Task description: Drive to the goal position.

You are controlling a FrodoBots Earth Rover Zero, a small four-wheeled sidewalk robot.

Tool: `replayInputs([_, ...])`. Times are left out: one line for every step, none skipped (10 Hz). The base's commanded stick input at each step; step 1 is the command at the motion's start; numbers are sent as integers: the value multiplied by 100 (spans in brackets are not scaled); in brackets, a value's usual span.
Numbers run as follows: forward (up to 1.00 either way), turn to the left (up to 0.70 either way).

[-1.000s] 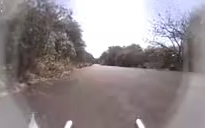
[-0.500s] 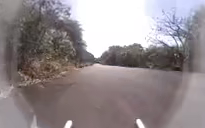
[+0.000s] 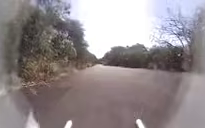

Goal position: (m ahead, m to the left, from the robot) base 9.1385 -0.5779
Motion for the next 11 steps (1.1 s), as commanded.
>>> replayInputs([85,0])
replayInputs([85,0])
replayInputs([85,0])
replayInputs([85,0])
replayInputs([85,0])
replayInputs([85,0])
replayInputs([85,0])
replayInputs([85,0])
replayInputs([85,0])
replayInputs([85,0])
replayInputs([85,0])
